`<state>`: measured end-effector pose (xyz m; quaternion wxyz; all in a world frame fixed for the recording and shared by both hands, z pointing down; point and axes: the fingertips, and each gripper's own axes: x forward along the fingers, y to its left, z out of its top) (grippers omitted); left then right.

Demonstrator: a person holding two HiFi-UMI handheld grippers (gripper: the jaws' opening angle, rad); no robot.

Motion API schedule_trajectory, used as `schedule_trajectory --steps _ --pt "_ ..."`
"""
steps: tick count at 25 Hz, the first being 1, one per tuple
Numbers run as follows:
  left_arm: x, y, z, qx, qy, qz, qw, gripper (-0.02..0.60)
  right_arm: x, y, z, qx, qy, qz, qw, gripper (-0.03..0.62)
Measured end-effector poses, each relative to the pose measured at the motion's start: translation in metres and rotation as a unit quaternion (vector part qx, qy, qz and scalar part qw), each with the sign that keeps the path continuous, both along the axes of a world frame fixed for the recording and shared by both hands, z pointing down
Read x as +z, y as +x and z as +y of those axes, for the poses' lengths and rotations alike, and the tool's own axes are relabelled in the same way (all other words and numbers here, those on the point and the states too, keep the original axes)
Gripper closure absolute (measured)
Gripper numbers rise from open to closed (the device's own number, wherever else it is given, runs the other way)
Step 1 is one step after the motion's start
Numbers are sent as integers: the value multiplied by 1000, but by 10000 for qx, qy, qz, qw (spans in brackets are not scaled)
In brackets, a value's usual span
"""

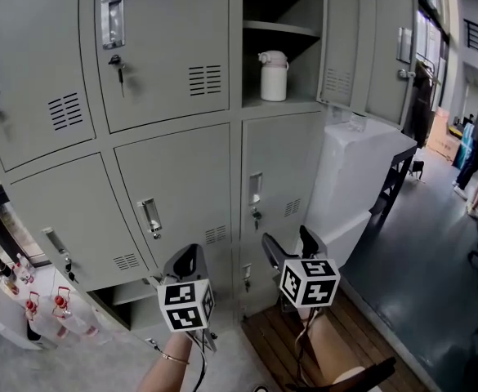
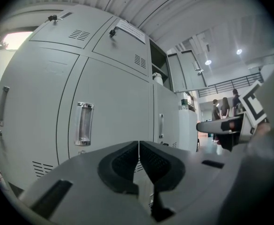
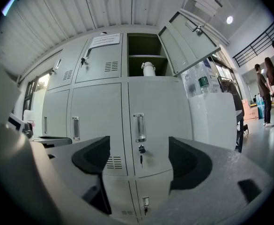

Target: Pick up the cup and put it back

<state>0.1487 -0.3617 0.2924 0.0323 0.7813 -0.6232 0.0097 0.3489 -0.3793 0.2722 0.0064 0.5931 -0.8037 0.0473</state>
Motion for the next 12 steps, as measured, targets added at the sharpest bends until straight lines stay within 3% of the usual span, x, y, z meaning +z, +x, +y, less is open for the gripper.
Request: schedule_trajectory --steps 5,12 --pt "-16 5 -15 81 3 94 9999 571 -28 2 -22 -55 71 -63 9999 220" --pt "-41 17 -32 182 138 -45 9997 571 -83 14 -55 -96 330 -178 9992 220"
